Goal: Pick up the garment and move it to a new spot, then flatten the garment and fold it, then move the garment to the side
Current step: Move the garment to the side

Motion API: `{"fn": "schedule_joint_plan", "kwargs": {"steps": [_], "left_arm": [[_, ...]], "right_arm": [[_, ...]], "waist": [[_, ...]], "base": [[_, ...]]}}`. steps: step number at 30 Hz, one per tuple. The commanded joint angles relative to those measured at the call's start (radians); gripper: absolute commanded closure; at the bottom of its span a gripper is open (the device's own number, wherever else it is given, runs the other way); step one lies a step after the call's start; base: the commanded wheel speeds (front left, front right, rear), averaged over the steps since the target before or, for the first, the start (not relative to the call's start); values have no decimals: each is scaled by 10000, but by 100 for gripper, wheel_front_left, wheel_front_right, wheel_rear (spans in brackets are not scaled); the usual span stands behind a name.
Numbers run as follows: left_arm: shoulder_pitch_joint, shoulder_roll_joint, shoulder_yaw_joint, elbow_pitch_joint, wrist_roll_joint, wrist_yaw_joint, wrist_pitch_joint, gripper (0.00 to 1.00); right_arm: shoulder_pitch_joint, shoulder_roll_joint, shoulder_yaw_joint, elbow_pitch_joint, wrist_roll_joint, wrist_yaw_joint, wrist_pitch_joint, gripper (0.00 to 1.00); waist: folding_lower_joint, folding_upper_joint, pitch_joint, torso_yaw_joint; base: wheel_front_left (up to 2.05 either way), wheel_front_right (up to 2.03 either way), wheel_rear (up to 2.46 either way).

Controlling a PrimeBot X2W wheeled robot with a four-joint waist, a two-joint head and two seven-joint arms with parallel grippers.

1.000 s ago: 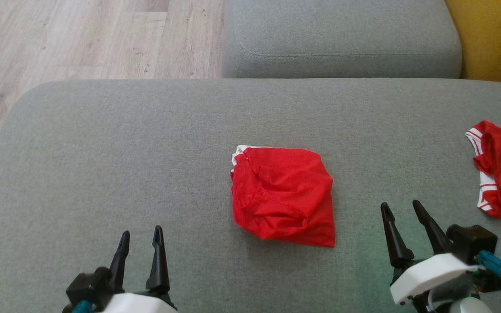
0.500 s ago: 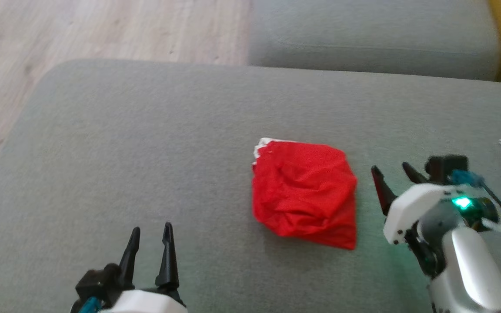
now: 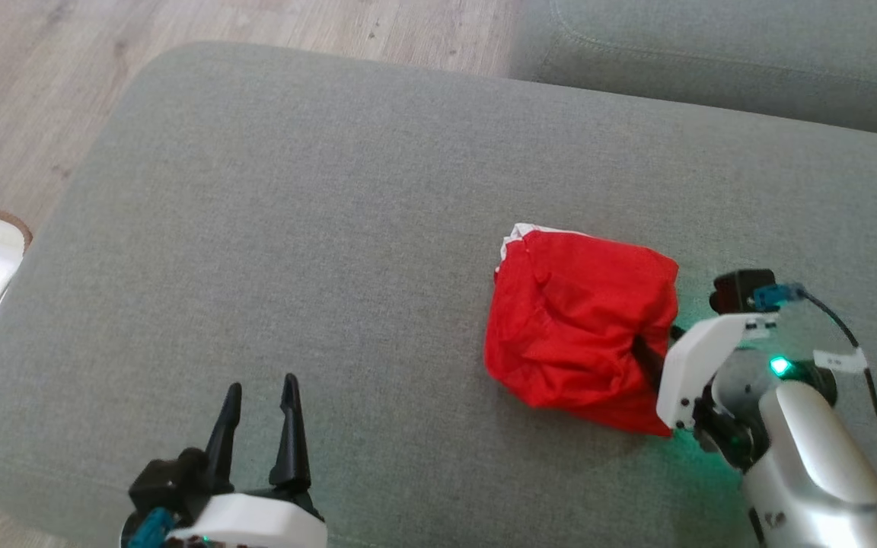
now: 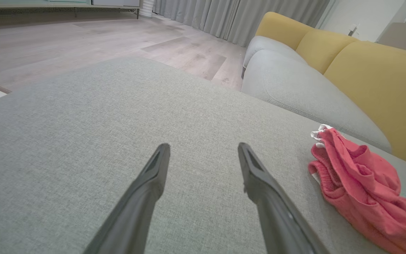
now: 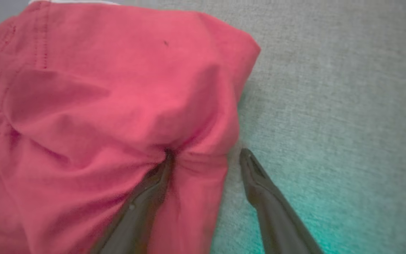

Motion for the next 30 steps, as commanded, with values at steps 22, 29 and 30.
{"fn": "schedule_joint_plan", "kwargs": {"steps": [22, 29, 30], "left_arm": [[-1054, 69, 451, -789, 712, -102, 26, 0], [-1520, 194, 245, -944, 945, -116, 360, 0], [-1557, 212, 224, -961, 966, -110, 402, 0]], "right_arm": [[-935, -2073, 1288, -1397, 123, -7, -878, 100], [-700, -2284, 903, -2236, 198, -7, -773, 100], [-678, -2254, 848, -2306, 202, -7, -771, 100]], "waist": [[-1, 0, 903, -4133], [-1, 0, 1367, -5426], [-1, 0, 1407, -5516]], "base": [[0, 0, 0], [0, 0, 0], [0, 0, 0]]}}
